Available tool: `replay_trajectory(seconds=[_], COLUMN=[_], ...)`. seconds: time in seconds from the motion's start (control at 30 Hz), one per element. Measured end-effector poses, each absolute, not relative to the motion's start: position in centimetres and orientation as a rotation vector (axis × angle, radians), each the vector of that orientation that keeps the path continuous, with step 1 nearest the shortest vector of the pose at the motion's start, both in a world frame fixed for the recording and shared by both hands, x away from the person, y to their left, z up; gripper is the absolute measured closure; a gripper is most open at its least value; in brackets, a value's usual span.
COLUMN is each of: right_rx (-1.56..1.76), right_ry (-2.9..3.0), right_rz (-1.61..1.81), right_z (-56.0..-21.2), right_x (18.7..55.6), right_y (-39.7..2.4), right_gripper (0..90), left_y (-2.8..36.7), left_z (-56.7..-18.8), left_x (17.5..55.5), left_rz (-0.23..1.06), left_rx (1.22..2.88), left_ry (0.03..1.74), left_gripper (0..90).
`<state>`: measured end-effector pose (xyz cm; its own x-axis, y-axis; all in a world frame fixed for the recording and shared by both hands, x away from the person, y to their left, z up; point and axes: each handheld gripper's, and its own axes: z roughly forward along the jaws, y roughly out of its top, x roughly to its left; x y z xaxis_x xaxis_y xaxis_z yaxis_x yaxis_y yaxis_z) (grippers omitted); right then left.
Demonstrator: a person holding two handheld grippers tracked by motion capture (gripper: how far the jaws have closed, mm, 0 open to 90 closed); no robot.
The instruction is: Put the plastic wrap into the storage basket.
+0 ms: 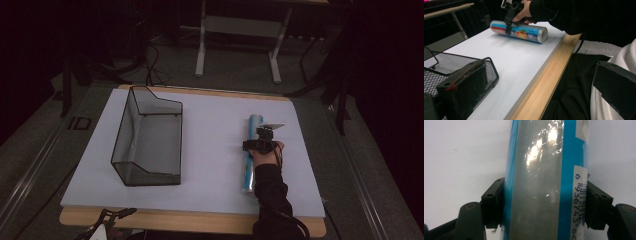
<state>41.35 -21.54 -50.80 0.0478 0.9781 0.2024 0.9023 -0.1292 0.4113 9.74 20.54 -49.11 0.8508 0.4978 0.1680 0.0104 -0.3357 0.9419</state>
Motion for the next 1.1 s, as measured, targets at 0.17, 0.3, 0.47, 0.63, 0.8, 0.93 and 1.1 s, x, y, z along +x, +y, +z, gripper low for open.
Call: replay_trajectory(seconds=[0.17,0.3,0.47,0.63,0.8,0.93,1.1], right_rx=[2.047,1.984,1.896,1.814,1.753,1.712,1.671], right_ry=[1.960,1.947,1.949,1.963,1.987,2.001,2.021], right_rz=[0.739,0.829,0.887,0.967,1.036,1.081,1.124], right_z=[-48.2,-46.0,-43.8,-41.2,-39.3,-38.0,-36.7], right_x=[41.0,40.5,40.2,40.1,40.2,40.4,40.7], right_y=[-21.1,-20.4,-19.3,-17.6,-15.6,-13.8,-11.6], right_gripper=[31.7,31.7,31.8,31.8,31.8,31.8,31.8], left_y=[20.5,20.5,20.5,20.4,20.4,20.4,20.5], left_z=[-49.1,-49.1,-49.1,-49.2,-49.2,-49.2,-49.2], left_x=[9.7,9.7,9.7,9.7,9.7,9.6,9.6], left_rz=[0.520,0.522,0.522,0.516,0.518,0.518,0.519], left_rx=[1.863,1.864,1.867,1.869,1.873,1.870,1.868], left_ry=[0.379,0.376,0.371,0.371,0.367,0.368,0.367], left_gripper=[0.1,0.1,0.1,0.1,0.1,0.1,0.1])
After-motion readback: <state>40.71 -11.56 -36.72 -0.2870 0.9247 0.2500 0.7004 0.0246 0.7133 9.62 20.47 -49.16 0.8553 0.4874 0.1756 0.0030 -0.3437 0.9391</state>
